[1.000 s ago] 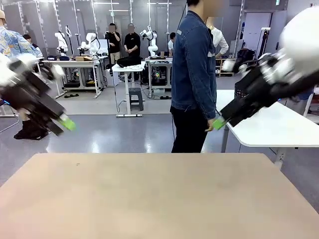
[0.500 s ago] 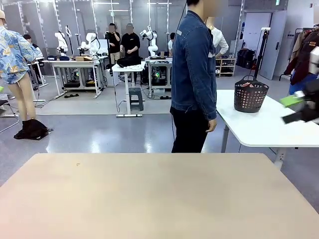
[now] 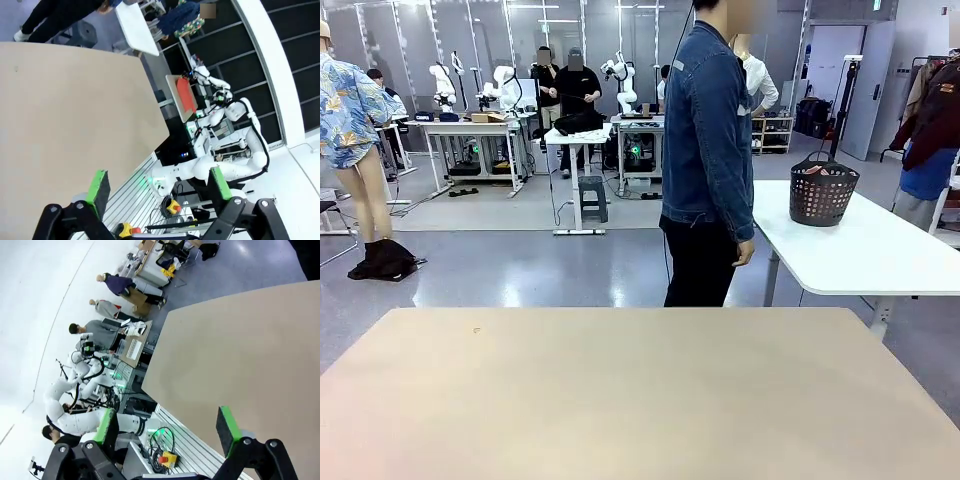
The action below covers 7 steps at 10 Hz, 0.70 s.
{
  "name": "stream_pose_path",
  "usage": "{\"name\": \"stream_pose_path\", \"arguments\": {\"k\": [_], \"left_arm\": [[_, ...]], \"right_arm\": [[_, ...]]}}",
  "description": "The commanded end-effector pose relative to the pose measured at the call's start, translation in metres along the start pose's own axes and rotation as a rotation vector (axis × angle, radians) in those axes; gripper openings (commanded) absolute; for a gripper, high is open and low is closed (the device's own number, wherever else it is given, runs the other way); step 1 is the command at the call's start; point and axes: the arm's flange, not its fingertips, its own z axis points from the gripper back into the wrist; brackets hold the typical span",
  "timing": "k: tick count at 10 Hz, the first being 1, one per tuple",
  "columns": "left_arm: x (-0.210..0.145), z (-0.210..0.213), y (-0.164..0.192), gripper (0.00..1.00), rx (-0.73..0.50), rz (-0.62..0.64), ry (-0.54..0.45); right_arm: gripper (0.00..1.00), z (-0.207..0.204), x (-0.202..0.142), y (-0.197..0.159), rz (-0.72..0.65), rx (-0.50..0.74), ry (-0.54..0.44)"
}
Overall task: Fold the towel.
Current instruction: Grab the top end of the 100 cm Hotel Towel extended by the human.
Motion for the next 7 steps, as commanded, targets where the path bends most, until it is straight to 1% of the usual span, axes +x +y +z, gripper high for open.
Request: {"name": "stream_pose_path", "arguments": {"k": [1, 2, 3, 7], "left_arm": [[0.0044, -0.0011, -0.0033, 1.0, -0.028, 0.014, -0.022], [0.0, 0.0, 0.0, 1.0, 0.0, 0.0, 0.0], [0.0, 0.0, 0.0, 1.0, 0.0, 0.0, 0.0], [0.0, 0.0, 0.0, 1.0, 0.0, 0.0, 0.0]], "right_arm": [[1.0, 0.0014, -0.0003, 0.0043, 0.026, -0.002, -0.018], [1.0, 0.0012, -0.0016, 0.0049, 0.033, -0.006, -0.017], [1.0, 0.0071, -0.0032, -0.0005, -0.005, -0.008, -0.013], [1.0, 0.0071, -0.0032, -0.0005, -0.005, -0.008, -0.013]]}}
